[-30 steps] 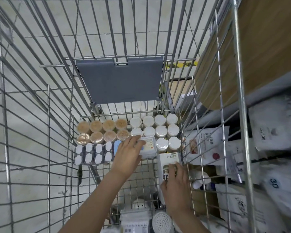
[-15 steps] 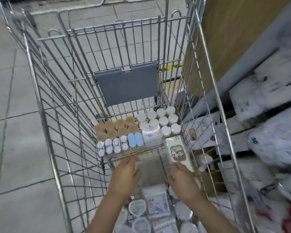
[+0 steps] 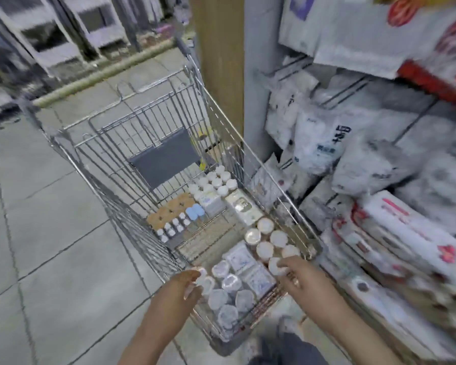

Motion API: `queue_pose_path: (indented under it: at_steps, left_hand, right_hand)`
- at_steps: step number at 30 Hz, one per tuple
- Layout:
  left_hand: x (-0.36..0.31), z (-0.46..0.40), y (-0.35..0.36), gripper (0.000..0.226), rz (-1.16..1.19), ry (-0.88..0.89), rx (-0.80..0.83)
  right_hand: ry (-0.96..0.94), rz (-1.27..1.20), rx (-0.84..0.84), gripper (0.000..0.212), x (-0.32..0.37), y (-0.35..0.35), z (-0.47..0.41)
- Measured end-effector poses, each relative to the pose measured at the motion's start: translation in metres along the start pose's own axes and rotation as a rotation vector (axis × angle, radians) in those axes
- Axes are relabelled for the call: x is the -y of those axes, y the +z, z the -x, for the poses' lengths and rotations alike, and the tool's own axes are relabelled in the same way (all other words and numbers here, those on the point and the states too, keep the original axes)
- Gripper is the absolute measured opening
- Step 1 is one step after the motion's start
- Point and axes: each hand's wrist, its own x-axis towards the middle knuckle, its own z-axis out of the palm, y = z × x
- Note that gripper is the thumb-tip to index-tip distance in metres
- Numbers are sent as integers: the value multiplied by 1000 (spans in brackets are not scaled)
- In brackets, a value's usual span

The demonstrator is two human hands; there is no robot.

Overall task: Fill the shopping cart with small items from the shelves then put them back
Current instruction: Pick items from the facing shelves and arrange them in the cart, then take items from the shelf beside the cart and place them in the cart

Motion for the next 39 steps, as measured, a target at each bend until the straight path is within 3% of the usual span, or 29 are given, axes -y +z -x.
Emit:
queue_pose_path:
  at_steps: [5,12,19,26,31,39]
  left_hand:
    - [-57,39,-11,24,5,144,-35]
    - [-195,88,14,35,-122,491,-46]
    - [-343,188,147,40,-226,884,162]
    - [-426,327,294,38,-324,1156,483]
    - [-466,403,363,35,-351,1211,682]
    - [-548,436,444,19,-310,1237,762]
  right_hand:
    - [107,-60,-195,28,-15,-47,93]
    - [295,-172,-462,28,-52,-91,232]
    - [605,-250,-692,29,-126,-104,440]
    - [823,-414,-949,18,-191,-78,631]
    - [931,-567,-1061,18,-221,-59,722]
    - [962,-541,-1171,15,-276,-91,796]
